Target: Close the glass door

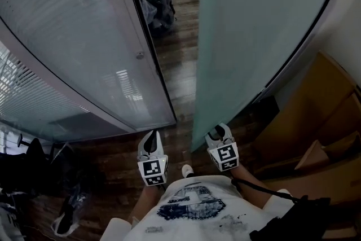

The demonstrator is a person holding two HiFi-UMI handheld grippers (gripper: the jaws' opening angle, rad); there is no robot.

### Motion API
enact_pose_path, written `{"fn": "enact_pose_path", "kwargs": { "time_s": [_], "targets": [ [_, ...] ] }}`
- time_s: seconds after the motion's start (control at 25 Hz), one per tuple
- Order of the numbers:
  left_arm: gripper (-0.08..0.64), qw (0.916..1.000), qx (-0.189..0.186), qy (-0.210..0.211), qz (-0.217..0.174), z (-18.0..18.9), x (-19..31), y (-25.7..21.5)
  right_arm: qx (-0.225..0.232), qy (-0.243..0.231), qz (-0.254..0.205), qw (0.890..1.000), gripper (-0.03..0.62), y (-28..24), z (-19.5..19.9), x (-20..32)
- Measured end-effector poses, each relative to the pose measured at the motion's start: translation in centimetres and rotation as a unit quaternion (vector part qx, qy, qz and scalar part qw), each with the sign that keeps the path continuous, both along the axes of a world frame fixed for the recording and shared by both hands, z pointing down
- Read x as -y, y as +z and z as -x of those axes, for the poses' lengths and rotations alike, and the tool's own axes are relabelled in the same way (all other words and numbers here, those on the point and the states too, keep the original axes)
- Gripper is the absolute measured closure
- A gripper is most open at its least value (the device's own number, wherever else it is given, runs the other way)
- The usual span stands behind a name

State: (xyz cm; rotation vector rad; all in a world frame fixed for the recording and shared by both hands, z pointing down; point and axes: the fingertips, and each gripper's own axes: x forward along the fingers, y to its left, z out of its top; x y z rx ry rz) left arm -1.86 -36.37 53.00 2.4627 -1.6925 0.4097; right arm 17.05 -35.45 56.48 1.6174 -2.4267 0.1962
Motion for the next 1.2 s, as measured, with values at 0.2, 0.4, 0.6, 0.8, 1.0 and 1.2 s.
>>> {"fn": "enact_pose_path", "kwargs": {
  "time_s": [0.2,0.4,0.6,0.8,1.0,1.2],
  "targets": [
    [0.557,0.9999,-0.003,-0.010,-0.003,2.9,1.5,0.1,-0.001,0.016,-0.004,1.000,0.469,0.0,0.9,3.2],
    [0.558,0.9997,-0.007,-0.022,-0.001,4.1,1.9,0.1,0.002,0.024,-0.005,1.000,0.469,0.0,1.5,5.8],
    [0.558,0.9994,-0.009,-0.033,-0.001,4.8,2.2,0.2,0.003,0.025,-0.009,1.000,0.469,0.0,2.3,8.9],
    [0.557,0.9986,0.000,-0.051,0.013,5.6,3.0,0.7,0.006,0.035,-0.018,0.999,0.469,0.0,2.7,12.2],
    [0.557,0.9978,0.004,-0.061,0.025,6.6,4.4,1.3,0.008,0.040,-0.024,0.999,0.466,0.0,3.8,15.3],
    [0.557,0.9977,0.008,-0.062,0.027,6.1,6.9,1.2,0.009,0.041,-0.033,0.999,0.463,-0.5,4.5,18.1]
  ]
}}
